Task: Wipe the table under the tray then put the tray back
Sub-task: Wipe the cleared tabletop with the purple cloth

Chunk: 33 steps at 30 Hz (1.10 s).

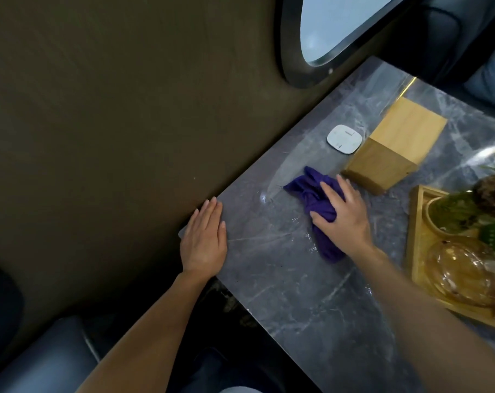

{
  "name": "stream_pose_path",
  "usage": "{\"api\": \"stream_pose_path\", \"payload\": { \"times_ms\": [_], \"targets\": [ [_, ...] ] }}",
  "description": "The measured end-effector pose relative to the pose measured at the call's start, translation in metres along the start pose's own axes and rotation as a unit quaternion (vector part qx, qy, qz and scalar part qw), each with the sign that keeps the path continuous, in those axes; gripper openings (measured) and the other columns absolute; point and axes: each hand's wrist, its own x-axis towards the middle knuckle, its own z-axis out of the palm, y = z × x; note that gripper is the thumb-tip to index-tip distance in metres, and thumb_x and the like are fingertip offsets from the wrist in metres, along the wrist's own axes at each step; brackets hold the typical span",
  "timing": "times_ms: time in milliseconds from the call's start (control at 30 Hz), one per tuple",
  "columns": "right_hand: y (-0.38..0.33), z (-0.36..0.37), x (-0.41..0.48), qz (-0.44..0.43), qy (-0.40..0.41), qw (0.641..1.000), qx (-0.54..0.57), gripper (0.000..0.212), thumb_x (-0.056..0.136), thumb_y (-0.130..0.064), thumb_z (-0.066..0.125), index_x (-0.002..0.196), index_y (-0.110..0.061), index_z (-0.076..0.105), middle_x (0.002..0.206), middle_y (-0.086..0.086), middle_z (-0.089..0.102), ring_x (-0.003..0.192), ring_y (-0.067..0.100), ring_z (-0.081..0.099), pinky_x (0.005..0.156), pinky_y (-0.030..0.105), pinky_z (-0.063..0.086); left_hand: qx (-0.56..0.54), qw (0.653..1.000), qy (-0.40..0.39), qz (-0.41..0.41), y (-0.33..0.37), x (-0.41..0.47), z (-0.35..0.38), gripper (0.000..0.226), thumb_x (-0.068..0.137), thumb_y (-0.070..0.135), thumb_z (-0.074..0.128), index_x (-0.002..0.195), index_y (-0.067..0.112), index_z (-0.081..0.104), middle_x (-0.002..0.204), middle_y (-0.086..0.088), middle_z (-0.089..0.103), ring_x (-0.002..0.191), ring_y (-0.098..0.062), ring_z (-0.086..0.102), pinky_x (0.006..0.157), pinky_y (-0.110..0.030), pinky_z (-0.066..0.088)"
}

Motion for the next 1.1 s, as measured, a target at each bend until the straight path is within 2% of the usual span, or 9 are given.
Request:
{"api": "stream_pose_path", "payload": {
  "times_ms": [100, 233, 367, 500, 600, 767, 967, 1033, 1100],
  "targets": [
    [-0.006, 0.004, 0.005, 0.050, 0.016, 0.996, 0.068, 0.069, 0.080, -0.027, 0.064, 0.141, -0.017, 0.034, 0.151, 0.008, 0.030, 0.139, 0.024, 0.024, 0.115, 0.037, 0.021, 0.013, 1.000, -0.003, 0.015, 0.000, 0.000, 0.001, 0.047, 0.100, 0.024, 0.025, 0.145, 0.015, 0.024, 0.157, -0.001, 0.021, 0.145, -0.013, 0.015, 0.117, -0.027, 0.002],
    [-0.011, 0.007, -0.009, 0.053, 0.002, 0.994, 0.101, 0.066, 0.076, -0.019, 0.066, 0.137, -0.023, 0.042, 0.149, 0.004, 0.036, 0.139, 0.021, 0.026, 0.113, 0.033, 0.021, 0.039, 0.998, -0.001, 0.041, -0.003, 0.001, 0.005, 0.053, 0.095, 0.030, 0.011, 0.144, 0.015, 0.026, 0.155, 0.000, 0.026, 0.144, -0.012, 0.017, 0.117, -0.028, 0.002],
    [-0.035, 0.022, -0.038, -0.016, 0.003, 0.991, 0.130, 0.056, 0.067, -0.017, 0.067, 0.123, -0.018, 0.059, 0.135, 0.009, 0.053, 0.127, 0.025, 0.046, 0.110, 0.022, 0.023, 0.021, 0.999, -0.001, 0.046, -0.005, 0.001, 0.006, 0.063, 0.089, 0.034, 0.003, 0.143, 0.014, 0.029, 0.154, 0.000, 0.029, 0.143, -0.011, 0.021, 0.116, -0.026, 0.003],
    [-0.067, 0.043, -0.071, -0.130, 0.007, 0.980, 0.150, 0.053, 0.059, -0.026, 0.055, 0.108, -0.012, 0.069, 0.117, 0.013, 0.066, 0.112, 0.018, 0.055, 0.111, 0.011, 0.019, -0.055, 0.998, -0.005, 0.018, 0.000, 0.001, -0.003, 0.046, 0.098, 0.020, 0.023, 0.143, 0.015, 0.029, 0.153, 0.004, 0.030, 0.142, -0.009, 0.020, 0.118, -0.027, 0.006],
    [-0.089, 0.055, -0.095, -0.178, -0.029, 0.970, 0.164, 0.046, 0.060, -0.023, 0.059, 0.103, -0.013, 0.071, 0.112, 0.010, 0.069, 0.109, 0.015, 0.056, 0.109, 0.014, 0.027, -0.123, 0.992, -0.013, -0.028, 0.003, 0.004, -0.008, 0.043, 0.099, 0.022, 0.029, 0.142, 0.018, 0.033, 0.151, 0.010, 0.028, 0.141, -0.005, 0.019, 0.117, -0.026, 0.005],
    [-0.102, 0.069, -0.127, -0.221, -0.072, 0.960, 0.155, 0.045, 0.060, -0.021, 0.058, 0.103, -0.017, 0.071, 0.111, 0.006, 0.069, 0.108, 0.014, 0.059, 0.108, 0.025, 0.035, -0.016, 0.998, -0.041, 0.044, -0.005, 0.000, -0.002, 0.051, 0.097, 0.034, 0.032, 0.145, 0.019, 0.025, 0.158, 0.000, 0.019, 0.145, -0.010, 0.010, 0.116, -0.028, -0.003],
    [-0.106, 0.050, -0.152, -0.247, -0.212, 0.928, 0.183, 0.039, 0.058, -0.016, 0.060, 0.094, -0.015, 0.074, 0.102, 0.006, 0.072, 0.097, 0.013, 0.055, 0.099, 0.012, 0.030, 0.060, 0.995, -0.052, 0.062, -0.002, -0.003, -0.001, 0.053, 0.098, 0.037, 0.025, 0.147, 0.018, 0.017, 0.159, -0.003, 0.013, 0.147, -0.015, 0.005, 0.120, -0.036, 0.000],
    [-0.105, 0.043, -0.155, -0.218, -0.257, 0.920, 0.201, 0.041, 0.059, -0.010, 0.066, 0.099, -0.016, 0.073, 0.110, 0.003, 0.069, 0.098, 0.007, 0.053, 0.094, 0.008, 0.033, 0.069, 0.995, -0.047, 0.058, 0.000, -0.004, -0.002, 0.054, 0.098, 0.037, 0.025, 0.147, 0.018, 0.018, 0.159, -0.003, 0.014, 0.147, -0.015, 0.006, 0.120, -0.037, 0.001],
    [-0.101, 0.033, -0.153, -0.130, -0.280, 0.912, 0.271, 0.045, 0.061, -0.008, 0.068, 0.104, -0.022, 0.071, 0.115, -0.005, 0.063, 0.102, -0.002, 0.051, 0.092, 0.002, 0.032, 0.068, 0.995, -0.051, 0.052, 0.000, -0.004, -0.002, 0.054, 0.097, 0.037, 0.025, 0.147, 0.017, 0.018, 0.159, -0.003, 0.014, 0.147, -0.015, 0.006, 0.120, -0.037, 0.001]
  ]
}}
